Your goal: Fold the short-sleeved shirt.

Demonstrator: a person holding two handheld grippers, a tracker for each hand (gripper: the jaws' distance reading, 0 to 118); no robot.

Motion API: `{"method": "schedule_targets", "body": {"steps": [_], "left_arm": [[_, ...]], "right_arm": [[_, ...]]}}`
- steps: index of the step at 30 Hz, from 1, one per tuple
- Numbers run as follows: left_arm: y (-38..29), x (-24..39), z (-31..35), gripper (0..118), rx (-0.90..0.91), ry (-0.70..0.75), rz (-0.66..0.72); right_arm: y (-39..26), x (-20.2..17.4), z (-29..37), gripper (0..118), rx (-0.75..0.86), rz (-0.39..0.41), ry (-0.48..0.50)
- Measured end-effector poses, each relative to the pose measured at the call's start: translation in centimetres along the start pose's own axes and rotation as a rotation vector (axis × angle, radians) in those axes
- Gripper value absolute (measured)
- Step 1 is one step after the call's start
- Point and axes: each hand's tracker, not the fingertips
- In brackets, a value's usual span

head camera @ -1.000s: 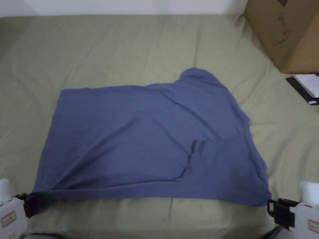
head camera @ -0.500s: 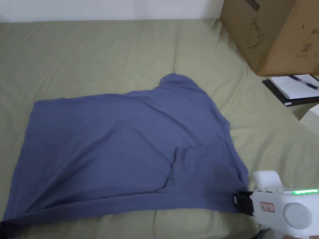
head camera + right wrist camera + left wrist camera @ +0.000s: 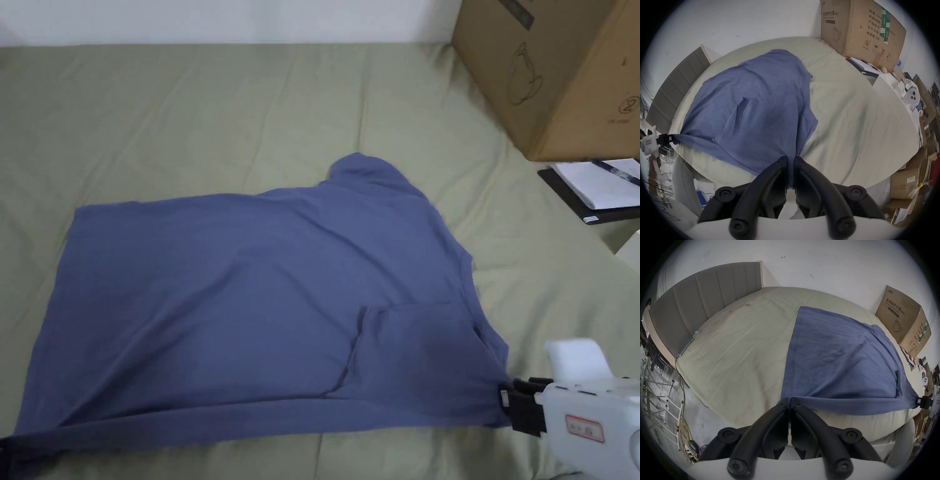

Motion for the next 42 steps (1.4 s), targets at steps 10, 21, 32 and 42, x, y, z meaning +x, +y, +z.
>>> {"method": "schedule_targets", "body": {"steps": [10, 21, 32, 42], "left_arm": [[9.4, 1.7, -5.2, 0, 0.041, -0.030, -0.038], [12.1, 3.4, -13.8, 98, -0.075, 0.047, -0.157], [6.9, -1.4, -2.4, 41, 0.049, -0.120, 0.018], [2.2, -2.3, -3.5, 17, 0.061, -0.110, 0.080]], "right_arm": [[11.1, 1.6, -5.5, 9, 0.027, -0.007, -0.016], [14.5, 2.9, -14.1, 51, -0.094, -0.048, -0.151], [7.4, 0.9, -4.2, 8, 0.073, -0.075, -0.014], [0.7, -1.5, -3.8, 0, -0.009, -0.114, 0.058]]}}
